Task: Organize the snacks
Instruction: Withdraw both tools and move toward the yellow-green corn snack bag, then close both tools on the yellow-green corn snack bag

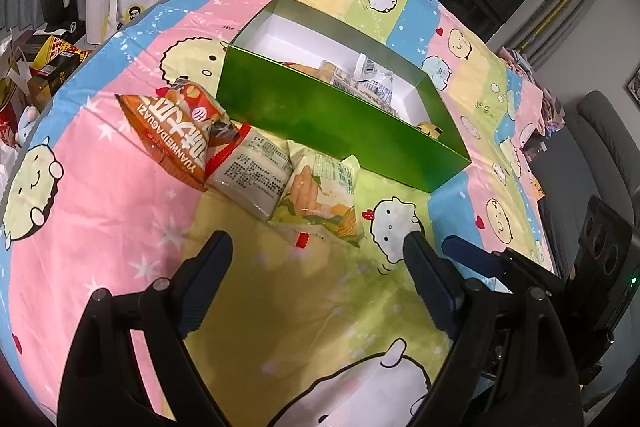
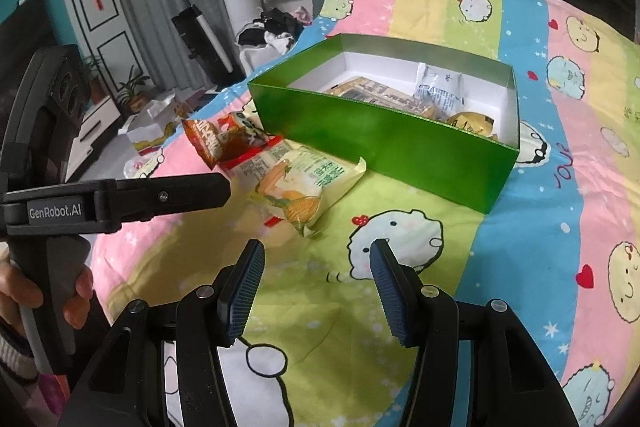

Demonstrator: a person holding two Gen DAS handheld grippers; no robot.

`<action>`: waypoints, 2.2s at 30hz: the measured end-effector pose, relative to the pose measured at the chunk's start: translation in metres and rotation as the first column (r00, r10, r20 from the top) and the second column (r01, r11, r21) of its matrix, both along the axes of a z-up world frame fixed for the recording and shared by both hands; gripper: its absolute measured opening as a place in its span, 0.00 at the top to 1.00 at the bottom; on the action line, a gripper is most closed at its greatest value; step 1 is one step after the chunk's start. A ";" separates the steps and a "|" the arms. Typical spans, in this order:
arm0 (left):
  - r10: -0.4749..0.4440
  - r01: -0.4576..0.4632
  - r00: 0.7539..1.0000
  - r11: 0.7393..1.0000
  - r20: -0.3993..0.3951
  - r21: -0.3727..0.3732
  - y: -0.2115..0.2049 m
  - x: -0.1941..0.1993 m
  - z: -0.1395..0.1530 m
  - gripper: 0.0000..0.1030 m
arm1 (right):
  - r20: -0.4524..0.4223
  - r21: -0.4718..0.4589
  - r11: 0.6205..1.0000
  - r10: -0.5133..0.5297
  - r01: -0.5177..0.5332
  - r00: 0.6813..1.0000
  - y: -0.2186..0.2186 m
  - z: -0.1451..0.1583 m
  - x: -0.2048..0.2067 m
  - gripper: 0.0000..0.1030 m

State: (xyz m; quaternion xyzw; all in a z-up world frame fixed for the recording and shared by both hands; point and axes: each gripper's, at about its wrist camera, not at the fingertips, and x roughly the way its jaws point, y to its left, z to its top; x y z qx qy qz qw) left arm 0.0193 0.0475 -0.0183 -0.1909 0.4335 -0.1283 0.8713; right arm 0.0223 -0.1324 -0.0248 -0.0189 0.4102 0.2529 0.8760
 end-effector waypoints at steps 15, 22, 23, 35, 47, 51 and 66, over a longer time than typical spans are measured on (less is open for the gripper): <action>-0.034 0.034 0.998 0.999 0.049 0.011 -0.003 0.002 -0.010 0.15 | -0.017 0.039 0.999 0.002 -0.002 1.000 0.004 -0.012 0.005 0.46; -0.083 0.083 0.994 0.997 0.065 0.006 -0.012 0.013 -0.014 0.18 | -0.031 0.037 0.999 0.023 -0.022 0.999 0.011 -0.020 0.016 0.46; -0.087 0.087 0.994 0.996 0.063 0.000 -0.013 0.017 -0.015 0.19 | -0.032 0.037 0.999 0.028 -0.027 0.999 0.013 -0.021 0.018 0.46; -0.115 0.113 0.992 0.993 0.046 0.041 -0.017 0.051 -0.024 0.31 | -0.049 0.011 0.997 0.081 -0.080 0.996 0.035 -0.032 0.043 0.46; -0.164 0.163 0.986 0.985 0.013 0.065 -0.030 0.059 -0.036 0.61 | -0.065 0.037 0.993 0.112 -0.110 0.992 0.043 -0.040 0.056 0.61; -0.162 0.162 0.987 0.986 0.009 0.052 -0.029 0.059 -0.038 0.65 | -0.075 0.048 0.993 0.110 -0.107 0.991 0.039 -0.042 0.059 0.72; -0.201 0.200 0.979 0.980 0.046 0.019 -0.042 0.030 -0.017 0.70 | -0.029 0.056 0.993 0.106 -0.104 0.994 0.025 -0.024 0.028 0.78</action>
